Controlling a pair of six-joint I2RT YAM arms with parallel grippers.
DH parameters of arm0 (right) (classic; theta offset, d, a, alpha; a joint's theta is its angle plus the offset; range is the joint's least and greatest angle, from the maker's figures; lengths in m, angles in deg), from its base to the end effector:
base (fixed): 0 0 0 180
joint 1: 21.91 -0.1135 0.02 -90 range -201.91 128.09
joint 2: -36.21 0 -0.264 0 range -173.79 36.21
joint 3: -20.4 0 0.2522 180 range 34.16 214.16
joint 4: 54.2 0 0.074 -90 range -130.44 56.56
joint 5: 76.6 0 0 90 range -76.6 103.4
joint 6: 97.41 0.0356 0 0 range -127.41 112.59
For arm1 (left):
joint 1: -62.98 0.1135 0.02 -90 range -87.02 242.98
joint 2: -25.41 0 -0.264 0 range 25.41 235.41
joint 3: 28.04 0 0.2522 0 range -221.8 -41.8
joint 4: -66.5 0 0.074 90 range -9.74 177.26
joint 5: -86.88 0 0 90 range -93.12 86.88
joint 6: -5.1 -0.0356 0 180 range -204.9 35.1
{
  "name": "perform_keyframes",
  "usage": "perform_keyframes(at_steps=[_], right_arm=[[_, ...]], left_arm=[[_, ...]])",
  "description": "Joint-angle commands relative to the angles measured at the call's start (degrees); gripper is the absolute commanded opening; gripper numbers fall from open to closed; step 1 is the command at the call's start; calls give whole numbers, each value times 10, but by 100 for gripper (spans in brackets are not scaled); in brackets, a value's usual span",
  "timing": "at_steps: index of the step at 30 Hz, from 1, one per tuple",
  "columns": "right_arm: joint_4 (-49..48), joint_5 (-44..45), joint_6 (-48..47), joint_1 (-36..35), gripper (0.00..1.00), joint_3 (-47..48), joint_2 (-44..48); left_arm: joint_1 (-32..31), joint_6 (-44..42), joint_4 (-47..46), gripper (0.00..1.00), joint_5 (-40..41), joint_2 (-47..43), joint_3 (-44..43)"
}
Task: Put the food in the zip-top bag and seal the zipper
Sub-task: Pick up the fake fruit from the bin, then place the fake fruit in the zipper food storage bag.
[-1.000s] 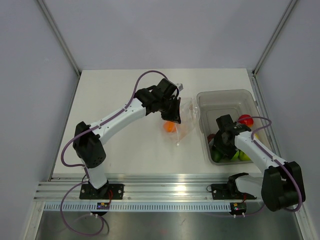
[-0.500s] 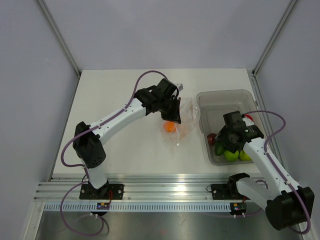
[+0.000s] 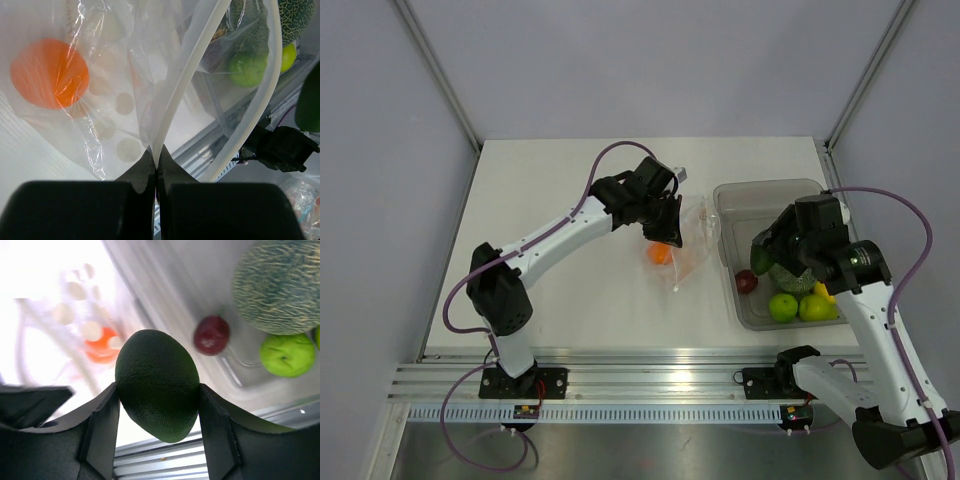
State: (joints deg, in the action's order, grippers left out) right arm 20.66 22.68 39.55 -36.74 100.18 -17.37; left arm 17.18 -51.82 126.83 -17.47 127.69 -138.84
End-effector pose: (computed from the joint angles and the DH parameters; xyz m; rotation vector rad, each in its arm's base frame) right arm 0.1577 0.0358 0.3553 0.7428 2.3111 0.3010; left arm 0.2674 -0.2876 0.3236 0.4092 2.6265 -0.8422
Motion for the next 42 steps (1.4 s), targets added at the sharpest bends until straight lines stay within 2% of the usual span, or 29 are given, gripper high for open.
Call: perform_keyframes(at_steps=[1,4,9,15,17,19,20,22,26,28,29,31,32,33,35,42], right_arm=[[-25,-54,-12,-4,33,58,-13],[-49,-69,-5,-27,33,77,-36],[-75,-14,28,-160,35,124,-99],[-121,-23,32,-188,38,126,-153],[-128,-27,29,-188,43,126,-165],[-134,-33,26,-188,67,127,-185],[-133,-38,22,-188,90,131,-190],[-133,-35,18,-188,99,133,-193],[-110,17,9,-188,99,141,-178],[-86,45,2,-187,94,147,-162],[-51,75,5,-176,86,148,-157],[-34,78,-5,-138,79,125,-135],[-33,52,-8,-80,75,107,-123],[-35,38,-14,-55,73,86,-96],[-37,26,-21,-8,73,23,-72],[-88,-14,17,15,81,-156,-54]], left_arm=[[1,1,-23,0,-14,5,-26],[1,0,-21,0,-16,7,-28],[1,0,-19,0,-15,11,-33],[1,-1,-13,0,-14,11,-35],[1,-2,-13,0,-11,9,-35],[1,-1,-13,0,-12,10,-39],[1,0,-11,0,-13,11,-40],[1,-2,-10,0,-11,11,-46],[2,-4,-5,0,-10,12,-50],[4,-6,-4,0,-10,11,-50],[4,-6,-2,0,-9,11,-50],[7,-7,0,0,-7,6,-46],[11,-9,-1,0,-5,5,-40],[12,-9,-2,0,-3,-1,-36],[15,-9,-5,0,-2,-4,-31],[17,-5,-11,0,-9,-7,-22]])
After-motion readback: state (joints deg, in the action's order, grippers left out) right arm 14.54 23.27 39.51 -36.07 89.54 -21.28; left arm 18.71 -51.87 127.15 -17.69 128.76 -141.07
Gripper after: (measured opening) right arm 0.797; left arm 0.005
